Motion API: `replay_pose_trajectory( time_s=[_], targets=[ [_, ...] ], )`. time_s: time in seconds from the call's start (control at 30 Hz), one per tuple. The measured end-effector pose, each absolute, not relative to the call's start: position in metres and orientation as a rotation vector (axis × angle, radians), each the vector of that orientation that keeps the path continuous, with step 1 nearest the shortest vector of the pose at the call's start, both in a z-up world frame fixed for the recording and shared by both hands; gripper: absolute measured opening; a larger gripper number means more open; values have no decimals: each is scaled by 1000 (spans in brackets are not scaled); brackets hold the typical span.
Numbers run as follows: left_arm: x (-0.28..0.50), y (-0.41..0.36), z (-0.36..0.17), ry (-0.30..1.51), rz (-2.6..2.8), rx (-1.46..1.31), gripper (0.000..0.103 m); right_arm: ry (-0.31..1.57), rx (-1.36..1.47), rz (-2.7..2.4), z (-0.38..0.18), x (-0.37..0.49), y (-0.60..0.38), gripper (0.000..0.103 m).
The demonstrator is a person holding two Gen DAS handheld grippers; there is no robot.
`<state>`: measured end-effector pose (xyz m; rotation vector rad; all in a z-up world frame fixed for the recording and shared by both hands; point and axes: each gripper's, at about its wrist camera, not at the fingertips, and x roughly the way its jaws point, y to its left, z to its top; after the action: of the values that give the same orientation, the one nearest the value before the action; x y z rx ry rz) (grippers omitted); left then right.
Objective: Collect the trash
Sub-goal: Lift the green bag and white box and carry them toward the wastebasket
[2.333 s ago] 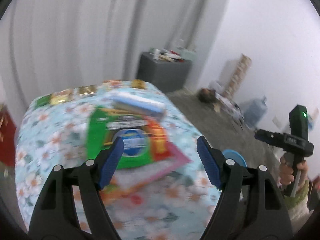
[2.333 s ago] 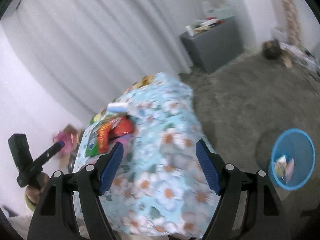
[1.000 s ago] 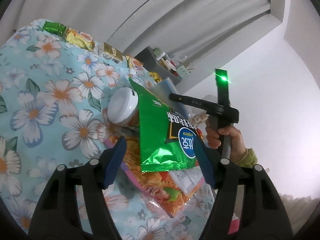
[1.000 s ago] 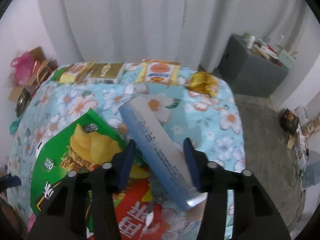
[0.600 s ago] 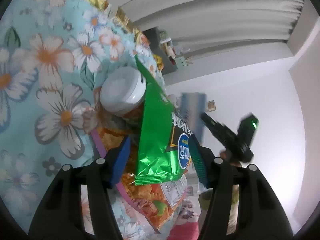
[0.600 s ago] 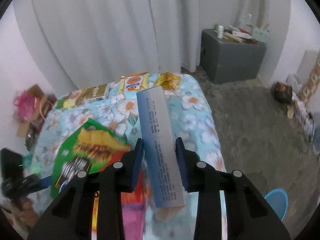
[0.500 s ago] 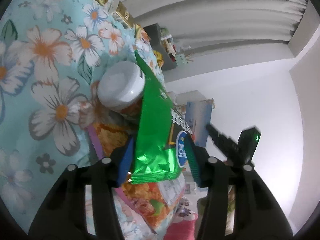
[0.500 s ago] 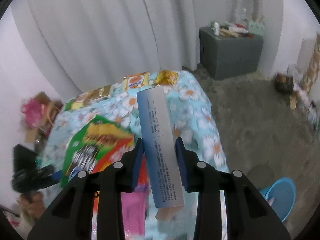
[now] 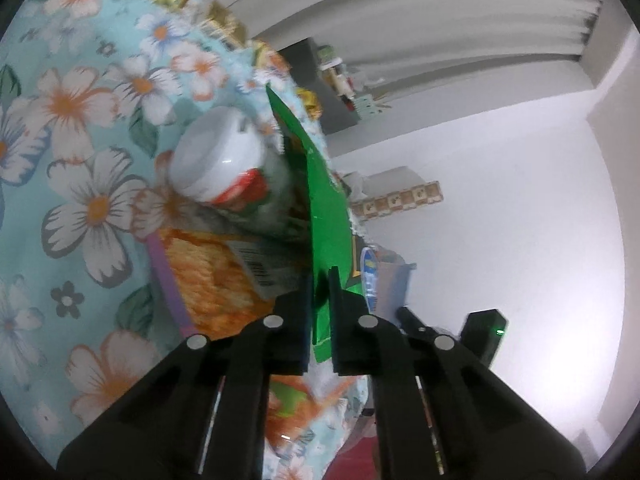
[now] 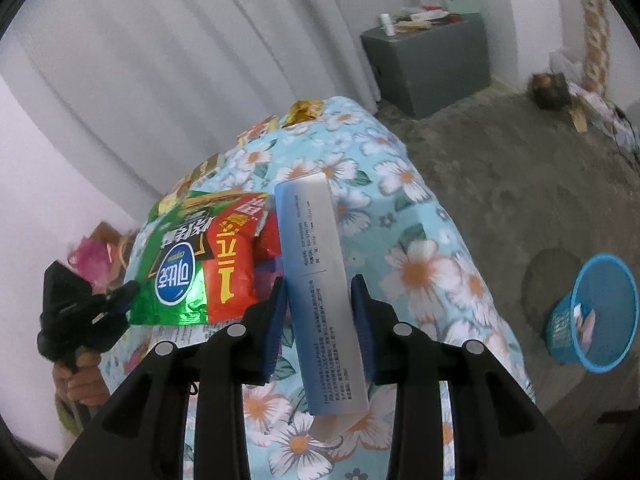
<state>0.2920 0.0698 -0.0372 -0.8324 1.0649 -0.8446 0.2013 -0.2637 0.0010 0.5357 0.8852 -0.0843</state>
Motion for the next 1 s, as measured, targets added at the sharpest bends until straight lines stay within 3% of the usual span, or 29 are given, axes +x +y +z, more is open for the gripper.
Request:
replay_pose_trajectory(
  time_s=[0.67, 1.0],
  targets=[
    [235, 16, 80, 720, -1033, -477, 0, 717, 652, -119, 24, 141, -288, 32],
    [210, -6, 99, 672, -1062, -388, 0, 653, 695, -150, 32, 102, -305, 32]
  ],
)
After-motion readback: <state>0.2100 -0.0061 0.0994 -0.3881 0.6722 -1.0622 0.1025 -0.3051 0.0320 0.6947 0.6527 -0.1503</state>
